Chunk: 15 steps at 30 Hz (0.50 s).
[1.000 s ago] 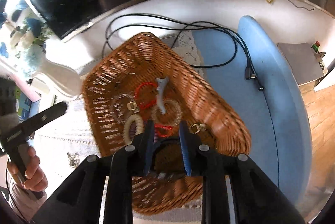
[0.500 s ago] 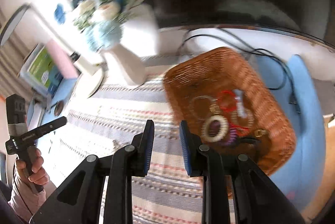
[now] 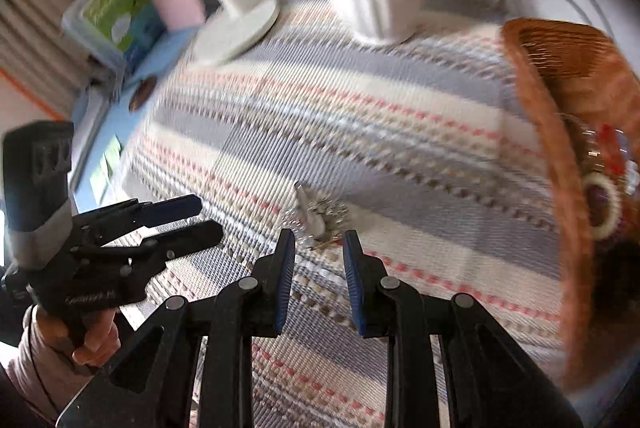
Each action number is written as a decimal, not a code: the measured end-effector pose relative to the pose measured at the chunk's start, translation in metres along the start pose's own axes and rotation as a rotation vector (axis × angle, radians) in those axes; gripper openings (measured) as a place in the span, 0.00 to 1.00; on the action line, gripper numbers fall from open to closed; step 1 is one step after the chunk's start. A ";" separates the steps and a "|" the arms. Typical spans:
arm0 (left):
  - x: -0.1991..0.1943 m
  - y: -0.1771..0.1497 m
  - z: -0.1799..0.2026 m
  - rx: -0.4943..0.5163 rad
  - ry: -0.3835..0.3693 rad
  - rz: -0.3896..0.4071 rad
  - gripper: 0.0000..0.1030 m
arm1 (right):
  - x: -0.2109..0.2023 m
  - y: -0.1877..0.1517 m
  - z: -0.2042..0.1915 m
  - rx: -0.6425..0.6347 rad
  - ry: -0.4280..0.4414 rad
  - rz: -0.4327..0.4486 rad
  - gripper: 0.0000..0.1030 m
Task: Organize jewelry
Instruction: 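Grasp the silver keychain with left tool while right tool grasps silver hair clip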
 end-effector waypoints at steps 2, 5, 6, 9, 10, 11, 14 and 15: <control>0.003 -0.002 -0.002 -0.013 -0.002 -0.002 0.53 | 0.016 -0.001 -0.004 -0.025 -0.008 -0.026 0.26; 0.009 -0.004 -0.004 -0.034 -0.015 -0.008 0.48 | 0.031 -0.002 -0.006 -0.034 -0.005 -0.052 0.25; 0.011 -0.005 -0.005 -0.034 -0.015 -0.010 0.46 | 0.035 -0.001 -0.007 -0.040 -0.008 -0.058 0.25; 0.017 -0.006 -0.003 -0.025 -0.024 -0.018 0.45 | 0.043 0.000 -0.008 -0.062 -0.014 -0.069 0.24; 0.020 -0.006 -0.002 -0.020 -0.025 -0.020 0.45 | 0.047 0.000 -0.008 -0.070 -0.020 -0.074 0.24; 0.023 -0.006 -0.001 -0.013 -0.027 -0.023 0.45 | 0.051 0.000 -0.009 -0.082 -0.025 -0.080 0.23; 0.030 -0.006 0.003 0.000 -0.026 -0.029 0.42 | 0.060 -0.002 -0.012 -0.112 -0.040 -0.098 0.20; 0.033 -0.006 0.004 0.004 -0.026 -0.031 0.41 | 0.062 -0.004 -0.012 -0.125 -0.047 -0.104 0.20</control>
Point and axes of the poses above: each gripper's, at about its wrist camera, not at the fingertips, and x roughly the way its jaws point, z to its right, y to its top, the point moved 7 cm from there along x, roughly the way its jaws point, and after that the axes turned 8 degrees about z, right-handed, at the moved point
